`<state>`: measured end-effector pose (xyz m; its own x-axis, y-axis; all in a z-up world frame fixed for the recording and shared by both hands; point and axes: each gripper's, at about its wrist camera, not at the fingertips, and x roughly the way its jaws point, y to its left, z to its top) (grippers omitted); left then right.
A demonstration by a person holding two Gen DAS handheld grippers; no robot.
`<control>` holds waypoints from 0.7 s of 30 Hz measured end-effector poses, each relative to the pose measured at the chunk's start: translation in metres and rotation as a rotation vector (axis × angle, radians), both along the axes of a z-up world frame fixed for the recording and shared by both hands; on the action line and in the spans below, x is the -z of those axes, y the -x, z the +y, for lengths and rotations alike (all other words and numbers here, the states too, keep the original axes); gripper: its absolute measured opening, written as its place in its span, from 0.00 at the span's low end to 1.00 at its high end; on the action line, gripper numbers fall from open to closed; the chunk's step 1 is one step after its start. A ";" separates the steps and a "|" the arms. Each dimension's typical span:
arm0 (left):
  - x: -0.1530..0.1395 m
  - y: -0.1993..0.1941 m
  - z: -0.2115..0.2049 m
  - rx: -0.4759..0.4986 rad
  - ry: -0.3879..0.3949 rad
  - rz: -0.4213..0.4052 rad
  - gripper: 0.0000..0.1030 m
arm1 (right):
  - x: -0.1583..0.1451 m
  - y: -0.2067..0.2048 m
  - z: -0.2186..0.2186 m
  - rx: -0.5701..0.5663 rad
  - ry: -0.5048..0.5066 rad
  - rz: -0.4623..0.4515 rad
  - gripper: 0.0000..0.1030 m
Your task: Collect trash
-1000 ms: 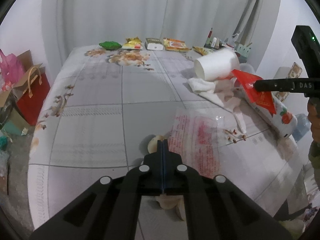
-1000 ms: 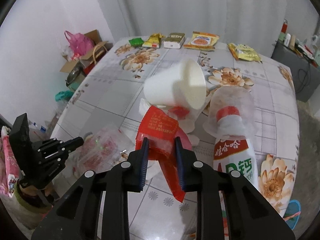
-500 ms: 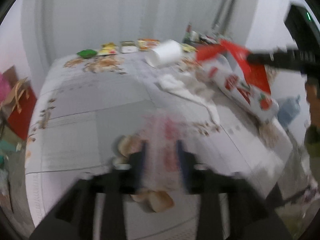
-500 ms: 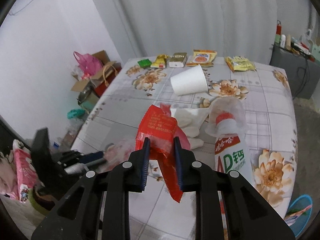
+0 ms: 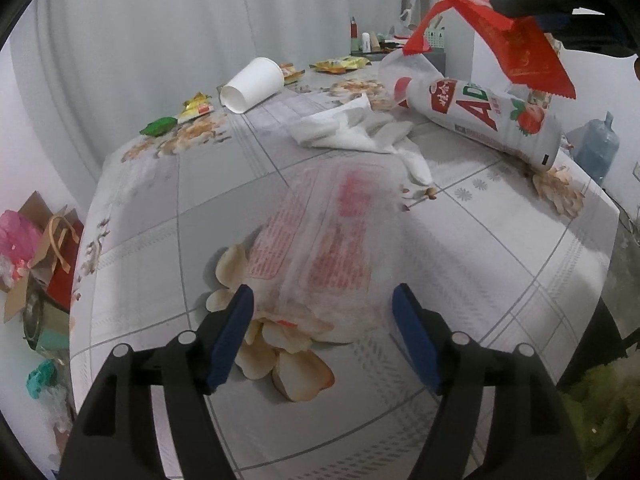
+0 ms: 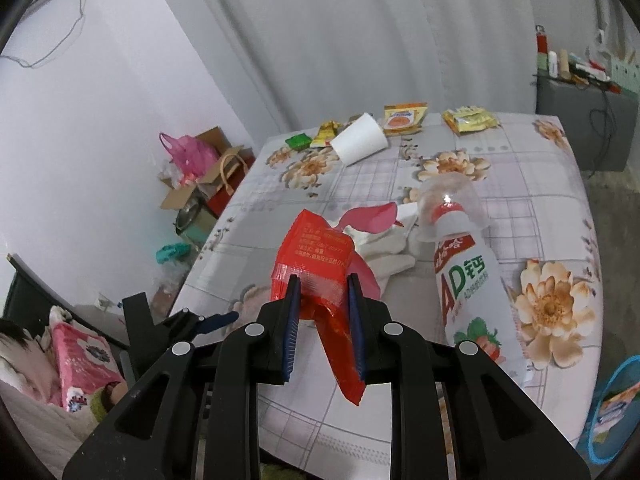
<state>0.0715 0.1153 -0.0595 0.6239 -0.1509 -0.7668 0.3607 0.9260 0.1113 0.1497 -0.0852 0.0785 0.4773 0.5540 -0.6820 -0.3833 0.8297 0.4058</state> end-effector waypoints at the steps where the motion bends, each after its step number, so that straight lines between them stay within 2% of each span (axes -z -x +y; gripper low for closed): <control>1: 0.000 0.000 0.001 0.001 0.009 0.008 0.68 | 0.000 0.000 -0.001 0.001 -0.005 0.000 0.20; 6: 0.003 -0.003 0.009 -0.013 0.078 0.048 0.69 | 0.002 0.001 -0.002 0.004 -0.022 0.008 0.20; 9: 0.003 -0.005 0.011 -0.031 0.088 0.047 0.69 | 0.002 0.003 -0.002 0.005 -0.026 0.010 0.20; 16: 0.001 -0.008 0.012 -0.039 0.095 0.044 0.51 | 0.003 0.007 -0.002 0.009 -0.039 0.016 0.20; 21: -0.002 -0.010 0.016 -0.051 0.130 0.046 0.45 | 0.004 0.010 -0.001 0.010 -0.048 0.022 0.20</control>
<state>0.0810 0.1315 -0.0578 0.5977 -0.2201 -0.7709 0.3150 0.9487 -0.0267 0.1399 -0.0861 0.0742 0.4684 0.5817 -0.6650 -0.3657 0.8128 0.4534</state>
